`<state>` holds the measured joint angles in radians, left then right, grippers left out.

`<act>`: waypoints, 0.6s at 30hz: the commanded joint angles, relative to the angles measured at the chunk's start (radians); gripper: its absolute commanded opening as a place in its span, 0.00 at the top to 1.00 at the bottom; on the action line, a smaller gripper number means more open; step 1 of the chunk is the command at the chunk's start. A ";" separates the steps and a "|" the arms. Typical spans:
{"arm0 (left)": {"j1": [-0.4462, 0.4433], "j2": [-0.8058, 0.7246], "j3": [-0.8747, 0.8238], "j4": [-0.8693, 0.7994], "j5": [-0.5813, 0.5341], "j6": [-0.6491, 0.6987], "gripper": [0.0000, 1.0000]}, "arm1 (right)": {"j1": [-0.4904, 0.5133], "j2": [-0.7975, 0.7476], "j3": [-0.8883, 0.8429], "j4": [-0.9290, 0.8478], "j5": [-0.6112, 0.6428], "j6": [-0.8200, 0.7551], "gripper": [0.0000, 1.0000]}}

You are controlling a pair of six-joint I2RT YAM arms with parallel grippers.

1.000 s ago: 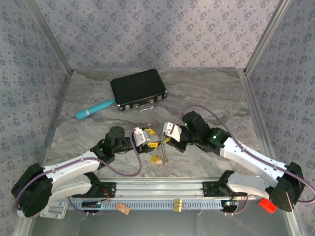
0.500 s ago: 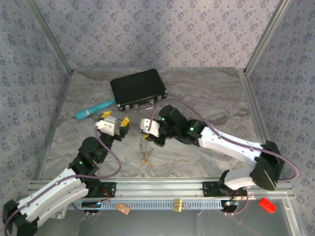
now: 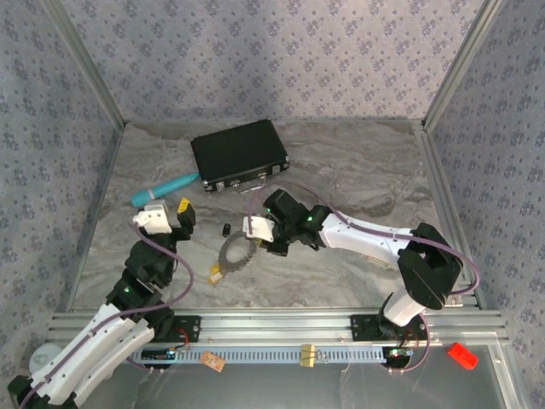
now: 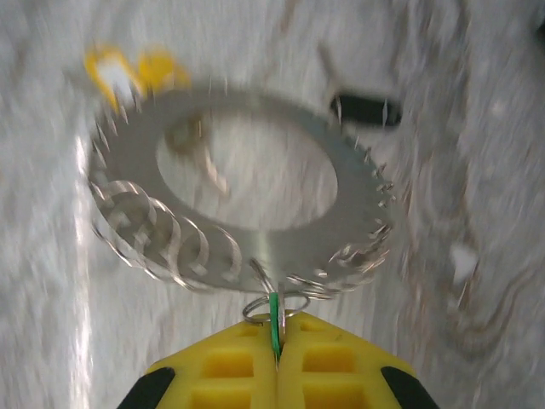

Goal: Put the keys on the keyring

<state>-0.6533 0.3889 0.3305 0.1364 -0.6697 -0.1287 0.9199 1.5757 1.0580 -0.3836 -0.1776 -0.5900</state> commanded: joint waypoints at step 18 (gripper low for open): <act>0.048 0.193 0.010 0.046 0.010 -0.045 0.18 | -0.013 0.084 -0.107 -0.440 0.423 -0.153 0.89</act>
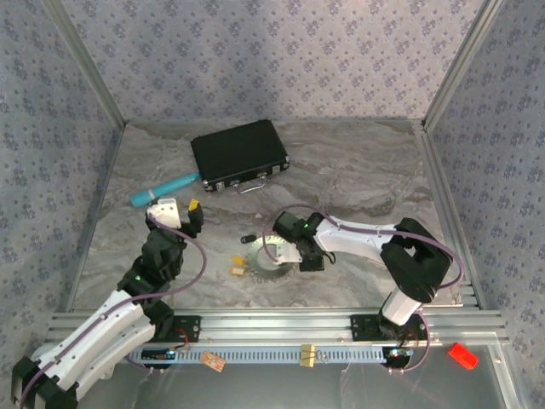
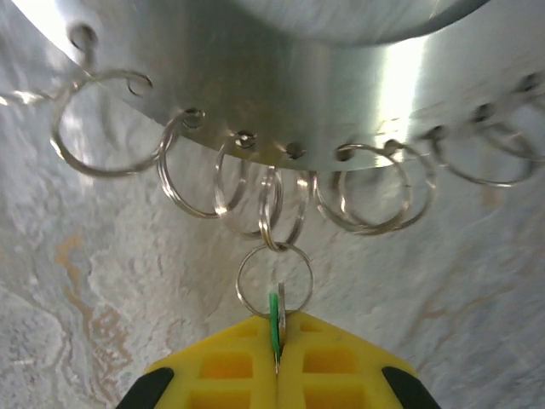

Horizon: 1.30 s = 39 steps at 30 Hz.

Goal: Put the keys on the keyring

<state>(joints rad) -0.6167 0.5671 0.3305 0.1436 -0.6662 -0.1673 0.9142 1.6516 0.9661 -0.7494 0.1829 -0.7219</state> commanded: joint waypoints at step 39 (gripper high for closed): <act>0.467 0.782 -0.017 0.702 0.355 0.234 0.10 | -0.964 -0.153 -0.599 1.558 -0.350 0.629 0.57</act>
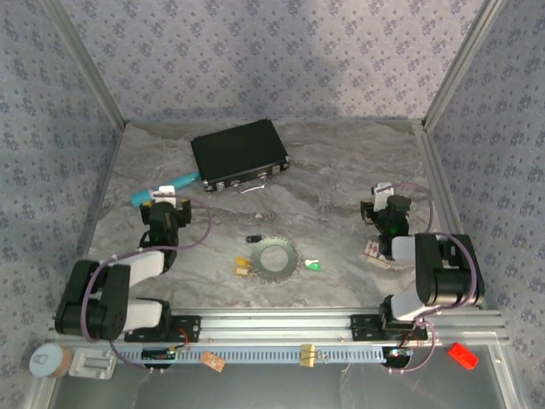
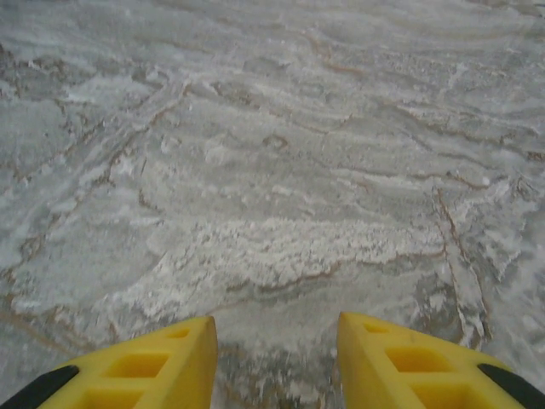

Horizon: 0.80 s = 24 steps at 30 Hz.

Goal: Put the keys on the keyring

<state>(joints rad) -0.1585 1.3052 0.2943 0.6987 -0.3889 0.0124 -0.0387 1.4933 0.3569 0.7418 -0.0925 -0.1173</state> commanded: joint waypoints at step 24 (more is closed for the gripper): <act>0.155 0.229 0.114 0.127 0.245 -0.051 0.00 | 0.007 0.029 0.049 0.036 0.099 0.080 0.01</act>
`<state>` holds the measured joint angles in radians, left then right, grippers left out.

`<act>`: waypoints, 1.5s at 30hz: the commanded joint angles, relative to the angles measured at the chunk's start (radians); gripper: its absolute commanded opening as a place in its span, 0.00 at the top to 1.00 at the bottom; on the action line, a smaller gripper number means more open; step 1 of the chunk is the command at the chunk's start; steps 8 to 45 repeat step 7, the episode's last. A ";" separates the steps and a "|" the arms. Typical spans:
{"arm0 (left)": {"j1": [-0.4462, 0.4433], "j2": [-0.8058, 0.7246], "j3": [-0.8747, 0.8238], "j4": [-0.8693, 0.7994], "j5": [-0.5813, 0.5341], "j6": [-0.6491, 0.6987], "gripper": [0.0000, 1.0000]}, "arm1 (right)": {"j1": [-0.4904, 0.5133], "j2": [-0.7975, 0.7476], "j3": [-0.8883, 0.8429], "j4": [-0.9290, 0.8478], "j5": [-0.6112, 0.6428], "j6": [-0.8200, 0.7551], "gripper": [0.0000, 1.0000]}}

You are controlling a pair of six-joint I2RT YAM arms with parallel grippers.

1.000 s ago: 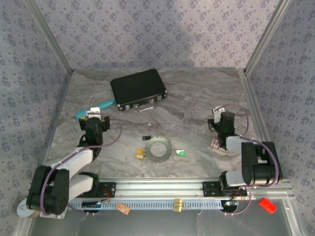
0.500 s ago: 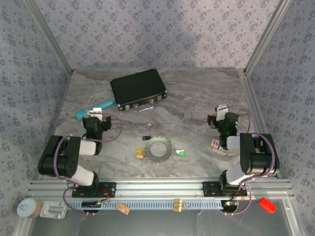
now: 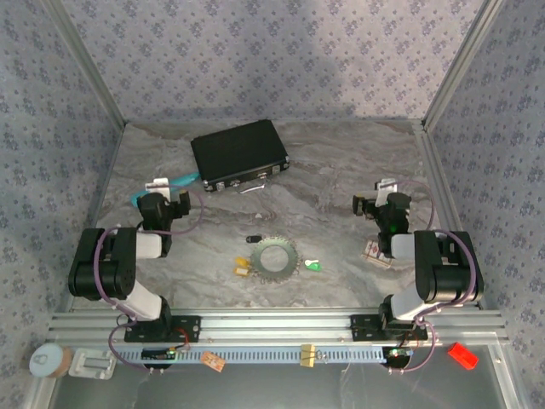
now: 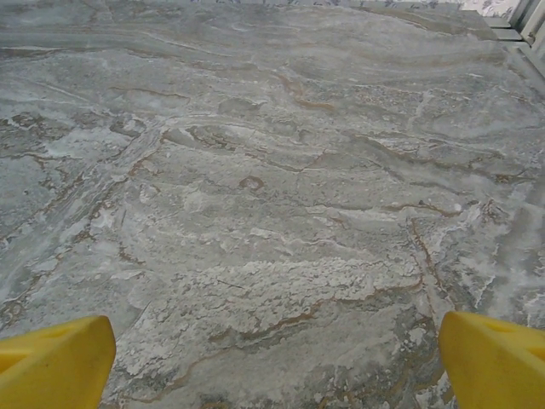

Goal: Put the keys on the keyring

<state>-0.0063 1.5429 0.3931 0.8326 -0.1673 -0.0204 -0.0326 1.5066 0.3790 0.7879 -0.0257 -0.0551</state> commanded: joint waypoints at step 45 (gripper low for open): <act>0.003 -0.008 0.015 -0.006 0.024 -0.018 0.00 | 0.002 0.016 0.024 -0.009 0.034 0.018 0.01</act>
